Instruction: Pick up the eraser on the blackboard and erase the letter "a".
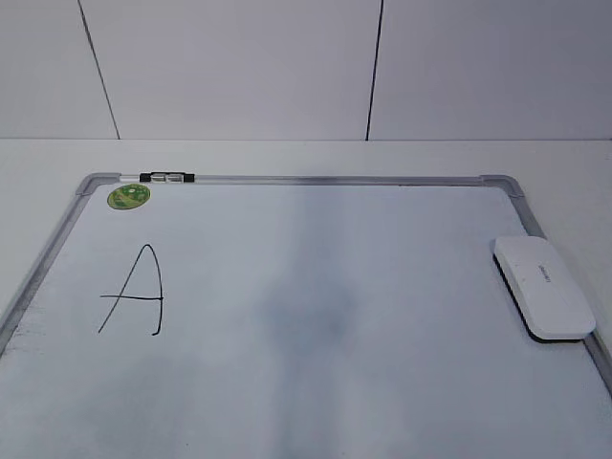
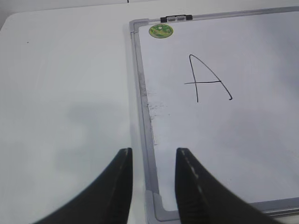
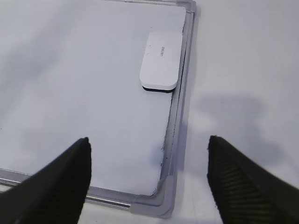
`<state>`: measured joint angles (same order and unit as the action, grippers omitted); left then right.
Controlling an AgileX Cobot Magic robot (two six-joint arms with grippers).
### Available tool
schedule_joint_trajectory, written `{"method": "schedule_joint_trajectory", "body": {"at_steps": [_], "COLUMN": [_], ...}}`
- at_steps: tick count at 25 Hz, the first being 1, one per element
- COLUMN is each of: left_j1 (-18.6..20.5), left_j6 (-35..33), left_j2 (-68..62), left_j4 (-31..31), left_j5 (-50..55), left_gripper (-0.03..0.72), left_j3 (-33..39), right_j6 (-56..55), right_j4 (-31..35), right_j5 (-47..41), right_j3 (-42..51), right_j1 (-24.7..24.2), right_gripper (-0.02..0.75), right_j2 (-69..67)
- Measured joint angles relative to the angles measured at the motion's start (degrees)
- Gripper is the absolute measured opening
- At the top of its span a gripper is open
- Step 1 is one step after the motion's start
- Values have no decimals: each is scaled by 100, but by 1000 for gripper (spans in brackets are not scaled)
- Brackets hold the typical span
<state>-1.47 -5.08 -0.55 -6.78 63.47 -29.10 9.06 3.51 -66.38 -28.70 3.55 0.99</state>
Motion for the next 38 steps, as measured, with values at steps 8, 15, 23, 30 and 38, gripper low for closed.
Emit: {"method": "schedule_joint_trajectory", "body": {"at_steps": [8, 15, 23, 30, 38], "left_j1": [0, 0, 0, 0, 0], "left_j6": [0, 0, 0, 4, 4], "left_j2": [0, 0, 0, 0, 0], "left_j4": [0, 0, 0, 0, 0], "left_j5": [0, 0, 0, 0, 0], "left_gripper": [235, 235, 235, 235, 235], "left_j3": [0, 0, 0, 0, 0], "right_j6": [0, 0, 0, 0, 0], "right_j4": [-14, -14, -14, -14, -14], "right_j5": [10, 10, 10, 10, 10], "right_j3": [0, 0, 0, 0, 0], "right_j1": [0, 0, 0, 0, 0], "right_gripper": [592, 592, 592, 592, 592], "right_j2": [0, 0, 0, 0, 0]}}
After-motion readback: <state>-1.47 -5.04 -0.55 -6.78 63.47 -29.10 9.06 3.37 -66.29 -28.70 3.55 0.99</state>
